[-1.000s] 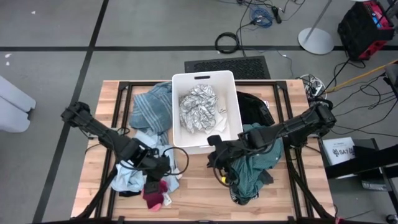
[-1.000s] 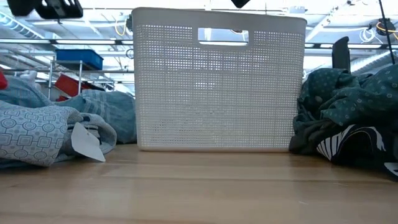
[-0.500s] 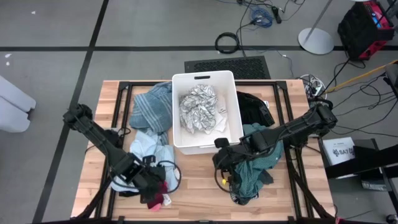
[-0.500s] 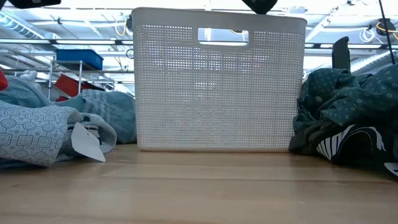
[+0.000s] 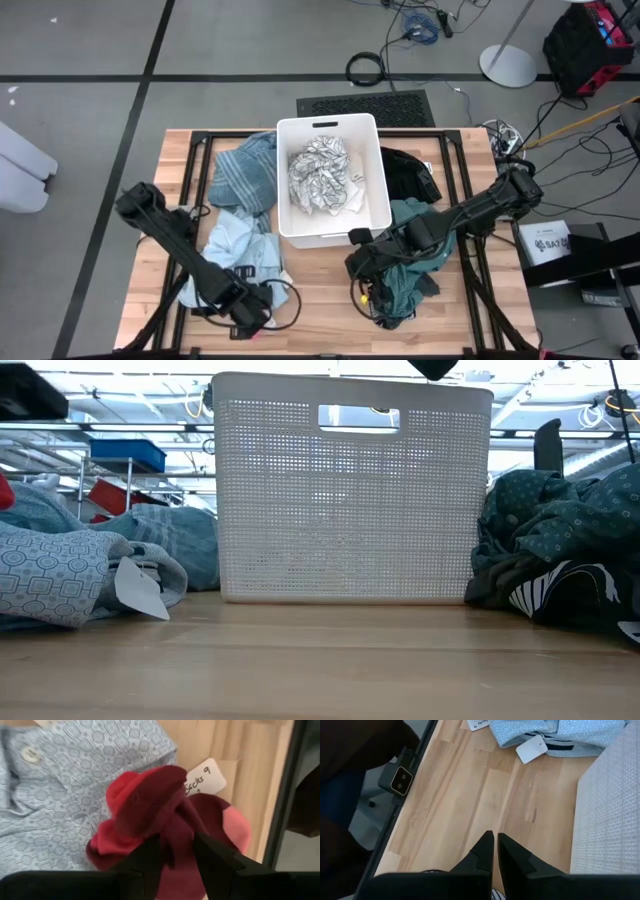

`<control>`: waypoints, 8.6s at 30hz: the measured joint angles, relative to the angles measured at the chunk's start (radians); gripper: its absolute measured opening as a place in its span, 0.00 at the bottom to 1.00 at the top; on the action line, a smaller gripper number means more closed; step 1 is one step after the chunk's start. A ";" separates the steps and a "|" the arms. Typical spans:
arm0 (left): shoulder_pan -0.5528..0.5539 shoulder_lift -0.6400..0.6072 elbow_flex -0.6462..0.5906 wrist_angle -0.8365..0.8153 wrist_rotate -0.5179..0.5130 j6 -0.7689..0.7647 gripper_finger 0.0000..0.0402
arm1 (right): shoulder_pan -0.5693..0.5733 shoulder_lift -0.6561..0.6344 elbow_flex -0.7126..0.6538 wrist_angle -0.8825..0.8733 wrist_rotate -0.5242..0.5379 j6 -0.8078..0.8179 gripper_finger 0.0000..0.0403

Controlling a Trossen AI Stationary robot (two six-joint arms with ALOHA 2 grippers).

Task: Sort clothes
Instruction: Put the top red sock into the white bin, then put the red sock into the white bin

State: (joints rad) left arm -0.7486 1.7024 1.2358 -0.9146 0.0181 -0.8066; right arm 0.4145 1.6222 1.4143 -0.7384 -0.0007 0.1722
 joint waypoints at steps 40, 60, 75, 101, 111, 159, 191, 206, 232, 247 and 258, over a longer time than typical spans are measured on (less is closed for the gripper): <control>-0.213 -0.424 0.066 0.201 -1.243 0.615 0.01 | -0.065 -0.002 0.000 0.596 0.164 -0.366 0.04; -0.024 -0.373 0.066 0.375 -1.028 0.797 0.00 | -0.136 0.016 0.000 0.762 0.158 -0.451 0.60; 0.043 -0.357 0.066 0.379 -0.962 0.792 0.01 | -0.163 0.016 0.000 0.744 0.163 -0.430 0.08; 0.100 -0.356 0.066 -0.070 -1.079 0.333 0.33 | -0.390 -0.134 0.000 0.441 0.526 -0.457 0.00; 0.214 -0.313 0.066 -0.077 -0.883 0.315 0.33 | -0.736 -0.083 -0.001 0.298 0.106 -0.178 0.00; 0.218 -0.282 0.066 0.071 -0.720 0.455 0.33 | -0.494 -0.087 0.000 0.314 -0.374 -0.161 0.43; 0.065 -0.059 0.066 -0.185 -0.069 -0.182 0.33 | -0.043 0.049 0.000 0.404 -0.358 -0.132 0.43; -0.048 -0.020 0.051 -0.238 -0.161 -0.260 0.33 | -0.039 0.045 0.000 0.421 -0.359 -0.105 0.43; -0.057 -0.045 -0.159 0.026 -0.130 -0.280 0.04 | -0.013 0.044 -0.001 0.420 -0.359 -0.100 0.43; -0.060 -0.248 0.051 -0.144 -0.286 -0.240 0.01 | -0.014 0.044 -0.001 0.409 -0.285 -0.106 0.43; -0.065 -0.315 0.063 -0.053 -0.423 -0.173 0.04 | -0.014 0.044 -0.001 0.380 -0.285 -0.106 0.43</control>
State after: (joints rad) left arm -0.8139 1.3872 1.2987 -0.9672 -0.4046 -0.9798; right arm 0.4007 1.6664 1.4132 -0.3584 -0.2855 0.0666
